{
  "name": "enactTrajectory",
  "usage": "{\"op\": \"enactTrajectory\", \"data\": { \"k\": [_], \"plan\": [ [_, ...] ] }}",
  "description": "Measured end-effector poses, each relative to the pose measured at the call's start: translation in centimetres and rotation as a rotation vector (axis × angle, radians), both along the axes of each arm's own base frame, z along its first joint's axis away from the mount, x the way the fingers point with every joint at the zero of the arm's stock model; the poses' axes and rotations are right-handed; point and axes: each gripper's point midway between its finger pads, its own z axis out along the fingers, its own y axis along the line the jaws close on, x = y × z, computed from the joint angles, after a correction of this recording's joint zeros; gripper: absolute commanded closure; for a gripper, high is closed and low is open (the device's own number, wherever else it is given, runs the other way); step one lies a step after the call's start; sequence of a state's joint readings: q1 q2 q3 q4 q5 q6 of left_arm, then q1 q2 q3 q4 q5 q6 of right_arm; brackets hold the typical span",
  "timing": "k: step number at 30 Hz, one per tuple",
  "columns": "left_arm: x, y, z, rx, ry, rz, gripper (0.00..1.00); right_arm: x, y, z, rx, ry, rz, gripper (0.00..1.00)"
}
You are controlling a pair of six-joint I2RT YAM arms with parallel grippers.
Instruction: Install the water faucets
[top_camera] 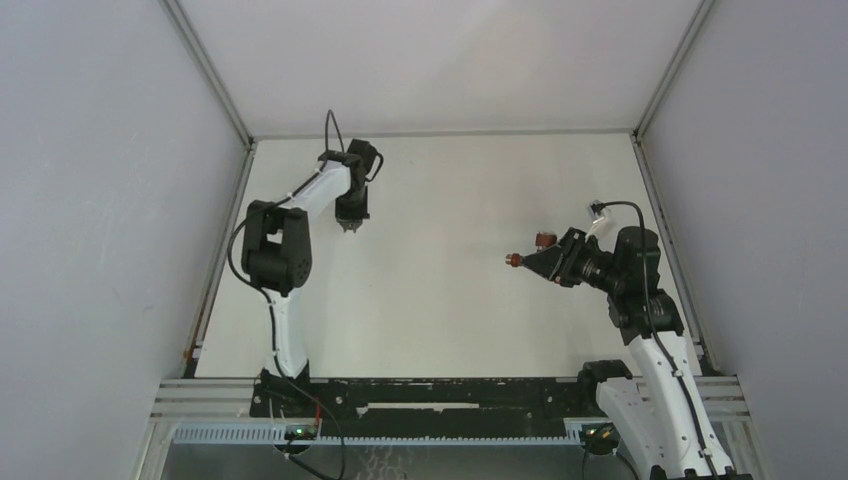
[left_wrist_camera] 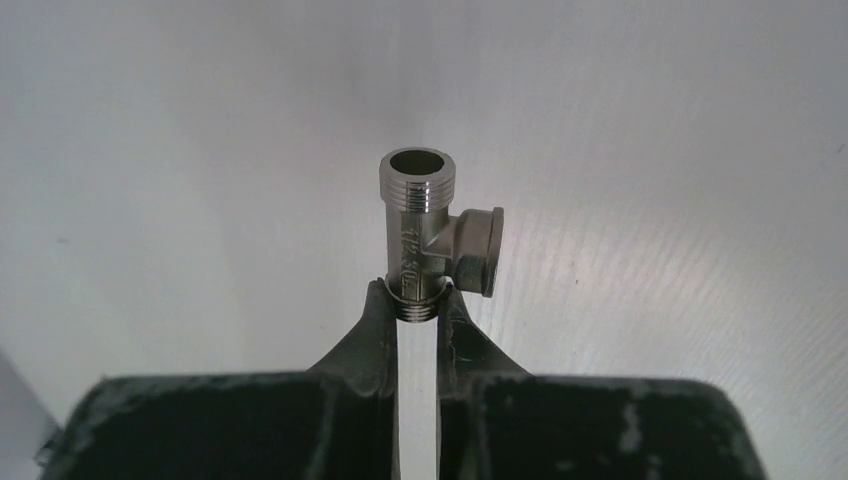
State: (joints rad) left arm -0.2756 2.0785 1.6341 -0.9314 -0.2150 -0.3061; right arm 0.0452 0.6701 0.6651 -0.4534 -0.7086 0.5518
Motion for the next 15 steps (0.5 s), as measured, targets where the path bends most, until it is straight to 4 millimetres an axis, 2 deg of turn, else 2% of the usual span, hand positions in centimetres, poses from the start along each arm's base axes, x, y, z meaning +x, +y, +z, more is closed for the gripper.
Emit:
{"op": "enactTrajectory", "data": {
  "k": [5,8,11,15],
  "plan": [
    [3.7,-0.6,4.1,0.193,-0.106,-0.011,1.0,0.0,-0.1,0.1,0.001,-0.006,-0.005,1.0],
    [5.6,-1.4,5.8,0.32,-0.163,-0.016,1.0,0.0,-0.1,0.2,0.001,-0.009,-0.006,1.0],
    [6.0,-1.5,6.1,0.463,-0.169,-0.036,1.0,-0.2,-0.1,0.3,0.001,-0.012,-0.007,1.0],
    [4.9,-1.4,4.6,0.627,-0.113,-0.084,1.0,-0.2,-0.3,0.3,0.001,-0.01,-0.012,1.0]
  ]
}}
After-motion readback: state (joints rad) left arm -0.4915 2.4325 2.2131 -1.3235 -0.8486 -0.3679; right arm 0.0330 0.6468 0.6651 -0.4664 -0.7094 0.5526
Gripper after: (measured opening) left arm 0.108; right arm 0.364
